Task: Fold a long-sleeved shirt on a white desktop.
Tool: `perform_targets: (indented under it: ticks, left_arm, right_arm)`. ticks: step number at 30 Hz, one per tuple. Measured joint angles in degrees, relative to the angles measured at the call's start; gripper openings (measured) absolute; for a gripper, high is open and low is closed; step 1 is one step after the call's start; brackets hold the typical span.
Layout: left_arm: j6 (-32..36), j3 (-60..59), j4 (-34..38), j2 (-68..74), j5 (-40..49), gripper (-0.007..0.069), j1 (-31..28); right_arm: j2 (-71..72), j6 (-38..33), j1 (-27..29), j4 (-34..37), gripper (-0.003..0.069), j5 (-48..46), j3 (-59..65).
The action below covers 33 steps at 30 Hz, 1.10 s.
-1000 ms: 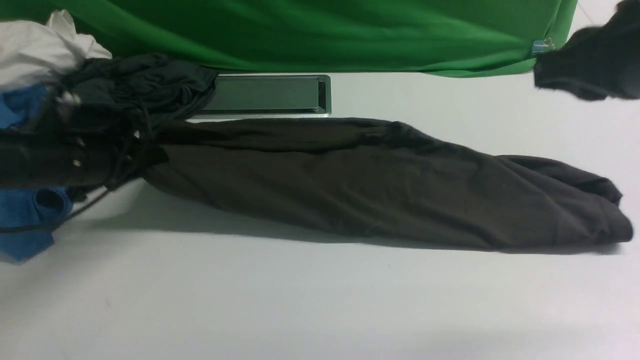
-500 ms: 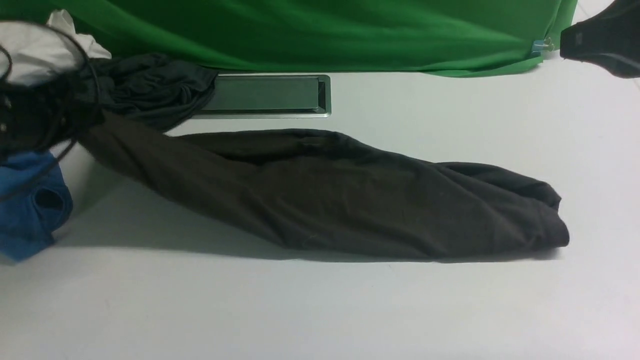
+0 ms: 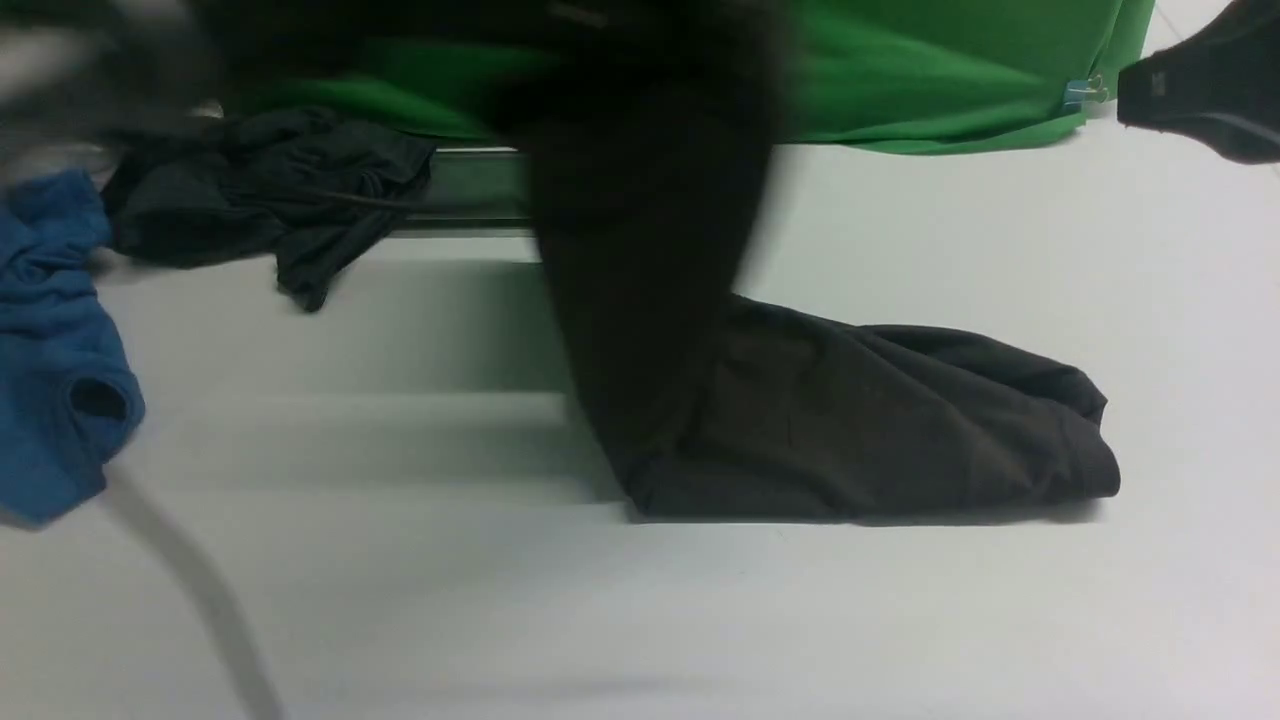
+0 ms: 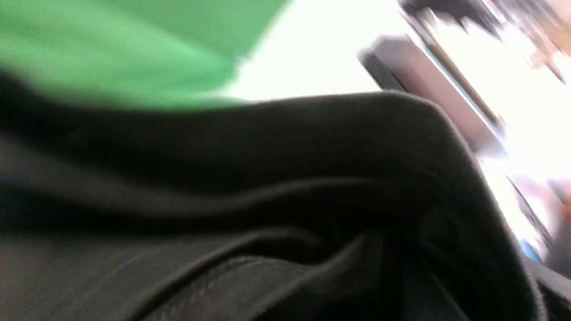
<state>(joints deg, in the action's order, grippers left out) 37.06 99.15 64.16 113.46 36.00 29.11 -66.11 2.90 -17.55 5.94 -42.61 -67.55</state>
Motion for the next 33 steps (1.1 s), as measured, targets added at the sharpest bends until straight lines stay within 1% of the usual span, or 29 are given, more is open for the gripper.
perform_targets:
  ticks: [3,5,6,9,11,13,14,15,16,18,19,21,22,23,25,26,27,28,29,30,31,32,33]
  left_arm:
    - [-0.9,4.6,-0.9,8.8,3.5,0.0148,7.4]
    - [-2.5,6.7,-1.9,15.7,3.4,0.0148,12.2]
    - [-3.1,7.4,-2.2,17.3,3.2,0.0148,13.4]
    - [-4.6,8.8,-2.7,22.8,2.0,0.0160,15.9]
    - [-4.8,9.1,-2.7,23.6,1.5,0.0183,16.1]
    - [-4.8,9.6,-3.0,23.3,0.8,0.0254,16.1]
    - [-4.8,9.6,-3.1,23.2,0.8,0.0254,16.0]
    - [-5.0,9.7,-3.7,22.6,0.7,0.0313,15.9]
    - [-5.0,9.7,-4.7,22.0,0.7,0.0351,15.7]
    - [-5.3,9.7,-8.4,19.5,1.1,0.0473,15.2]
    - [-5.6,9.7,-10.3,18.5,1.3,0.0514,14.8]
    - [-7.2,9.7,-15.6,15.2,1.8,0.0600,13.7]
    - [-8.5,9.7,-19.5,13.2,2.4,0.0636,12.6]
    - [-10.2,9.7,-22.3,11.1,3.1,0.0655,11.7]
    - [-15.0,9.8,-30.2,6.6,6.2,0.0682,8.7]
    - [-15.5,9.9,-30.9,6.2,6.6,0.0684,8.4]
    - [-18.8,10.1,-35.8,4.1,9.2,0.0689,6.0]
    - [-21.7,10.1,-39.2,2.6,11.6,0.0692,4.2]
    - [-22.9,10.1,-40.5,2.1,12.6,0.0692,3.4]
    - [-27.8,10.2,-45.4,0.4,17.6,0.0693,0.3]
    - [-28.7,10.2,-46.4,0.2,18.7,0.0692,-0.5]
    - [-31.5,10.1,-49.3,0.0,23.0,0.0692,-3.8]
    - [-31.5,10.1,-49.3,0.0,23.0,0.0692,-4.1]
  right_arm:
    - [0.0,0.0,0.0,0.0,0.0099,-1.0,0.0]
    - [0.0,-0.1,0.0,-0.1,0.0112,-1.8,0.0]
    - [0.0,-0.1,0.0,-0.1,0.0121,-1.9,0.0]
    - [0.0,-0.3,0.0,-0.1,0.0158,-2.3,0.0]
    - [0.0,-0.4,0.0,-0.2,0.0186,-2.7,0.0]
    - [0.0,-0.4,0.0,-0.3,0.0233,-2.8,0.0]
    - [0.0,-0.4,0.0,-0.3,0.0242,-2.8,0.0]
    - [0.0,-0.4,0.0,-0.3,0.0265,-2.8,0.0]
    - [0.1,-0.4,0.0,-0.3,0.0281,-2.5,0.0]
    - [0.4,-0.4,0.0,-0.4,0.0300,-1.5,0.0]
    - [0.8,-0.4,0.0,-0.4,0.0304,-0.8,0.0]
    - [2.1,-0.4,0.0,-0.4,0.0308,1.2,0.0]
    - [3.2,-0.5,0.0,-0.4,0.0309,2.5,0.0]
    - [4.3,-0.8,0.0,-0.4,0.0309,3.7,0.0]
    - [6.8,-2.3,0.0,-0.4,0.0311,5.3,0.0]
    - [7.3,-2.4,0.0,-0.4,0.0311,5.5,0.0]
    - [8.5,-2.9,0.0,-0.4,0.0312,5.7,0.0]
    - [9.1,-3.6,0.0,-0.4,0.0313,5.6,0.0]
    - [9.3,-3.8,0.0,-0.4,0.0314,5.5,0.0]
    - [9.5,-4.2,0.0,-0.4,0.0314,4.6,0.1]
    - [9.4,-4.4,0.0,-0.4,0.0314,4.4,0.2]
    - [8.5,-4.9,0.0,-0.4,0.0315,3.9,1.2]
    - [8.4,-4.9,0.0,-0.4,0.0315,3.9,1.5]
